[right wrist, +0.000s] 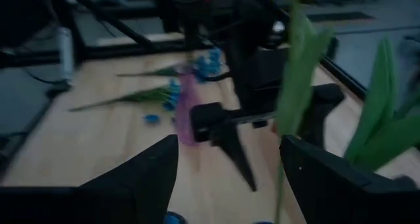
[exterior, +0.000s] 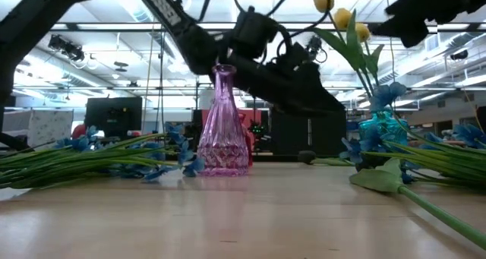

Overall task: Sort flowers into vase by color
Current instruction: Put the bottom right black flower into the pink vase

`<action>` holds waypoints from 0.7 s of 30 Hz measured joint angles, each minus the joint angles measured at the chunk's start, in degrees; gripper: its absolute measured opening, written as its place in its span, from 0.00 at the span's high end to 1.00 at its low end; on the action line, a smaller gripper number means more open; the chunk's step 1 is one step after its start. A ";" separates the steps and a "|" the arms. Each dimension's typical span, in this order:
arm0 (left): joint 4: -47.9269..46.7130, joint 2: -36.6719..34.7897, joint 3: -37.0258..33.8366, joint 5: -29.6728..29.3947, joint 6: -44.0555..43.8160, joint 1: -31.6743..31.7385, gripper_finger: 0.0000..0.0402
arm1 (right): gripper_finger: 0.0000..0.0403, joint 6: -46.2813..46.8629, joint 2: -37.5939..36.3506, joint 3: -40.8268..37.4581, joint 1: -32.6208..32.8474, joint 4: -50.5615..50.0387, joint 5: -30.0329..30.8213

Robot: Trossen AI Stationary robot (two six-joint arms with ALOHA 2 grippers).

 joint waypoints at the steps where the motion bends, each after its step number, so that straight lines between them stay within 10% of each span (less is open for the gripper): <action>1: -1.24 -0.98 -0.04 0.02 0.00 0.00 0.02 | 0.31 0.00 -0.74 0.01 0.34 0.02 -0.18; 8: -12.26 -9.78 -0.51 -0.69 1.04 0.15 0.02 | 0.31 0.48 -4.88 0.01 2.14 -0.03 -1.80; 21: -4.61 -28.91 -15.76 -3.13 3.20 -0.85 0.02 | 0.32 16.20 -5.11 -0.02 3.43 -11.78 3.26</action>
